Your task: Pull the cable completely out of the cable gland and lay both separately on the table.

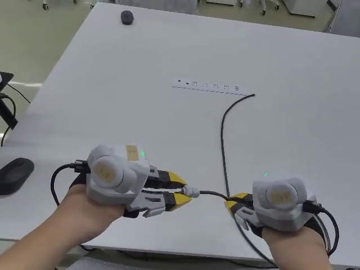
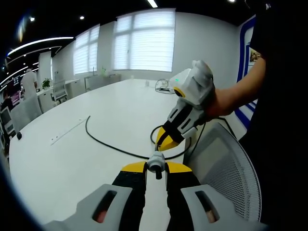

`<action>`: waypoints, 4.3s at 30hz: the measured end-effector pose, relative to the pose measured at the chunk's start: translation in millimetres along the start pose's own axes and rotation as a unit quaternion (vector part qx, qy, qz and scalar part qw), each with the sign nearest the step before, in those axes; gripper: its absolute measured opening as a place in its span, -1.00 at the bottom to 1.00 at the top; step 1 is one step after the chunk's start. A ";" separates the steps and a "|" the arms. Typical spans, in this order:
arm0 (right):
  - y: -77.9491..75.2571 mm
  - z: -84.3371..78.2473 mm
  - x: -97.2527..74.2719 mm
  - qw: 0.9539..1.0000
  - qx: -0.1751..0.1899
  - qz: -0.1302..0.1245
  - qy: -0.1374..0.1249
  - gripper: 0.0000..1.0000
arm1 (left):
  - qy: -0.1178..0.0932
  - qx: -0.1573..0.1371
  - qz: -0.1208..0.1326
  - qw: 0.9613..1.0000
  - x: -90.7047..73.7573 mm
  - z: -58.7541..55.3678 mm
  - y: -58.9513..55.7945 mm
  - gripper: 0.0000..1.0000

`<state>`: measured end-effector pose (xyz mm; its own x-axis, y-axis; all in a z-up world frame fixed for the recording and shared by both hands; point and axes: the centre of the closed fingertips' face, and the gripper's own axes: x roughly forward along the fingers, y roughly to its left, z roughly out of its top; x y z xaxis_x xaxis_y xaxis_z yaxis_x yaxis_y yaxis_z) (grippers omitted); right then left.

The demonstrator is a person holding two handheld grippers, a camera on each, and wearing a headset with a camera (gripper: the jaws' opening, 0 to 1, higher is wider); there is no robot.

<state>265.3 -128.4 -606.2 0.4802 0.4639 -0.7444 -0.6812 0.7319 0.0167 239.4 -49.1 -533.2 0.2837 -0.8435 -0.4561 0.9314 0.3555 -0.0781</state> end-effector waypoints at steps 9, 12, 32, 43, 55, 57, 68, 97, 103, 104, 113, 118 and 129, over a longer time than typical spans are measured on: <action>-2.7 6.6 -7.9 0.999 -0.039 -0.009 -0.023 -0.93 | -0.005 0.001 -0.005 1.000 -2.1 7.0 1.8 -0.70; -4.2 5.6 -10.0 0.996 -0.083 -0.019 -0.013 -0.92 | -0.011 -0.014 -0.008 1.000 -1.7 10.0 -0.1 -0.70; 64.0 62.6 -18.0 0.945 -0.314 0.026 -0.086 -0.96 | -0.001 -0.005 -0.008 1.000 2.5 9.3 -1.2 -0.69; 58.7 56.3 -12.7 0.952 -0.295 0.029 -0.079 -1.00 | -0.003 -0.012 -0.009 1.000 0.6 8.5 0.5 -0.69; 20.6 27.6 -3.1 0.980 -0.198 0.007 -0.024 -1.00 | -0.026 -0.025 -0.007 0.999 -4.4 16.1 5.3 -0.69; 18.7 26.9 -2.8 0.982 -0.189 0.008 -0.024 -1.00 | -0.025 -0.023 -0.006 0.999 -4.8 15.4 5.2 -0.69; 11.2 24.3 1.9 0.985 -0.171 0.002 -0.011 -1.00 | -0.012 -0.020 -0.007 1.000 -4.4 4.1 7.5 -0.69; 57.6 111.4 55.7 0.958 -0.283 0.042 -0.003 -1.00 | 0.015 -0.024 0.007 1.000 -3.3 -58.8 20.6 -0.69; 69.7 114.3 76.9 0.954 -0.295 0.055 0.014 -1.00 | 0.015 -0.026 0.022 0.999 -7.6 -76.0 27.9 -0.69; 70.9 114.9 81.6 0.954 -0.294 0.057 0.013 -1.00 | 0.012 -0.028 0.024 0.999 -8.3 -76.1 27.4 -0.69; 83.7 111.8 113.9 0.951 -0.299 0.078 0.031 -1.00 | 0.019 -0.036 0.031 0.999 -4.3 -98.4 27.8 -0.69; 88.3 106.7 134.2 0.946 -0.308 0.088 0.041 -1.00 | 0.026 -0.043 0.035 0.998 0.6 -113.7 33.0 -0.69; 101.8 80.2 172.3 0.929 -0.339 0.131 0.067 -1.00 | 0.036 -0.056 0.037 0.997 9.6 -140.2 47.9 -0.69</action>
<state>323.0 66.1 -679.2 0.2070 0.4815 -0.8516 -0.9783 0.0993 -0.1817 254.7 16.3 -665.7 0.3289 -0.7835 -0.5271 0.8763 0.4613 -0.1390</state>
